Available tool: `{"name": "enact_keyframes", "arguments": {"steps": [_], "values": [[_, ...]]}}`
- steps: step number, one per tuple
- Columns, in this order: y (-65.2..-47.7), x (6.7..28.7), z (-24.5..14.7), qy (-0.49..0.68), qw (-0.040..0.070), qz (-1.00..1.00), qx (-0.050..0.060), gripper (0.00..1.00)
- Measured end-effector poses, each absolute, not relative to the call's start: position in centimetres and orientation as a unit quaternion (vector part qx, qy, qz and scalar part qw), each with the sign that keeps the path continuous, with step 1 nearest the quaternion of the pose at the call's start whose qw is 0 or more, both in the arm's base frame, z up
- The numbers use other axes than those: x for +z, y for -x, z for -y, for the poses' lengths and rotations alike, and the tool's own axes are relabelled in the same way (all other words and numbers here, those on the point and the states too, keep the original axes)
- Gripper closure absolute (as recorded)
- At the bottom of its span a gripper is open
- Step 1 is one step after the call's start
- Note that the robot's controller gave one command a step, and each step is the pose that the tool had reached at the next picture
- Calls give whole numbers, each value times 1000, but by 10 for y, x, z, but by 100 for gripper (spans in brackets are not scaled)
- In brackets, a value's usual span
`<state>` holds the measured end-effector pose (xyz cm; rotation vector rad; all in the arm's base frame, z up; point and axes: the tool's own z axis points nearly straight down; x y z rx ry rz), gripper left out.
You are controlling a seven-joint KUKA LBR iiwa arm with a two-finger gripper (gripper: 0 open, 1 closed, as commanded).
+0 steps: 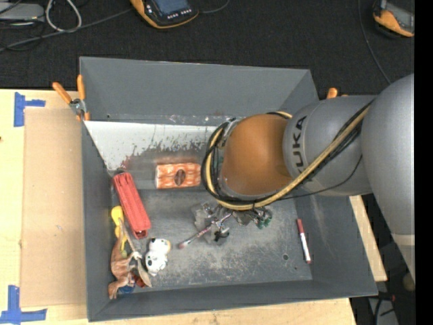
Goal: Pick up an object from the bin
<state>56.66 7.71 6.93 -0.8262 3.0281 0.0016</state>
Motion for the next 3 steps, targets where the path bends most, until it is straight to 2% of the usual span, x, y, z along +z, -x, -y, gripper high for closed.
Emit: {"name": "enact_keyframes", "arguments": {"steps": [3], "values": [[-567,81,-78,261,2,-965,1,100]]}}
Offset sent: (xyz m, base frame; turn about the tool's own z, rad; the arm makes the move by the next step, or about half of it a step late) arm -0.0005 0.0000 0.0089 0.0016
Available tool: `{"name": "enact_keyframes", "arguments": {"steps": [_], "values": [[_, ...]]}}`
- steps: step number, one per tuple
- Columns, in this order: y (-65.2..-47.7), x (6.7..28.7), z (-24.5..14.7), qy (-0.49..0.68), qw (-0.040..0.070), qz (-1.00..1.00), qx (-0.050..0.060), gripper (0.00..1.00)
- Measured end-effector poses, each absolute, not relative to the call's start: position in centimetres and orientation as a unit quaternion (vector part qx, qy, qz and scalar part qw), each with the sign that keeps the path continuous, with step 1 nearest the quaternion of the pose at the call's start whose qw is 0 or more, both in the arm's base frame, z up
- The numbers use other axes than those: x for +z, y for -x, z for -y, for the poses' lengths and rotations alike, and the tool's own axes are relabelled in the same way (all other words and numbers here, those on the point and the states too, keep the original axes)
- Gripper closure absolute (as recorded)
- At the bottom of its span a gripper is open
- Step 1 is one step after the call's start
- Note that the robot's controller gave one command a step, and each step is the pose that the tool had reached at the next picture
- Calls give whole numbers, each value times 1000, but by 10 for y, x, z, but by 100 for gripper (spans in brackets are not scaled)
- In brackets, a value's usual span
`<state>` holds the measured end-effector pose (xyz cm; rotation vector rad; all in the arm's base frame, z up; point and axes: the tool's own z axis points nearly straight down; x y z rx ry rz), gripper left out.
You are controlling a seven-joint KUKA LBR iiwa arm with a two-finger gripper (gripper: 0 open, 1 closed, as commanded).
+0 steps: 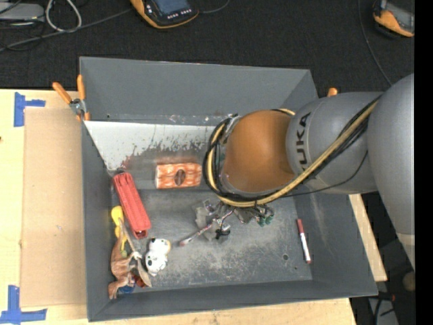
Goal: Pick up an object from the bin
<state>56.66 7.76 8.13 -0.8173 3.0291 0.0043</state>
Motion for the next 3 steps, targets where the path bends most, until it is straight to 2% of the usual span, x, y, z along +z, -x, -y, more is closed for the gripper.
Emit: {"name": "enact_keyframes", "arguments": {"steps": [1,2,3], "values": [[-566,91,-78,260,2,-966,2,100],[-566,115,-79,259,1,-966,2,100],[-565,158,-80,258,-1,-966,3,100]]}}
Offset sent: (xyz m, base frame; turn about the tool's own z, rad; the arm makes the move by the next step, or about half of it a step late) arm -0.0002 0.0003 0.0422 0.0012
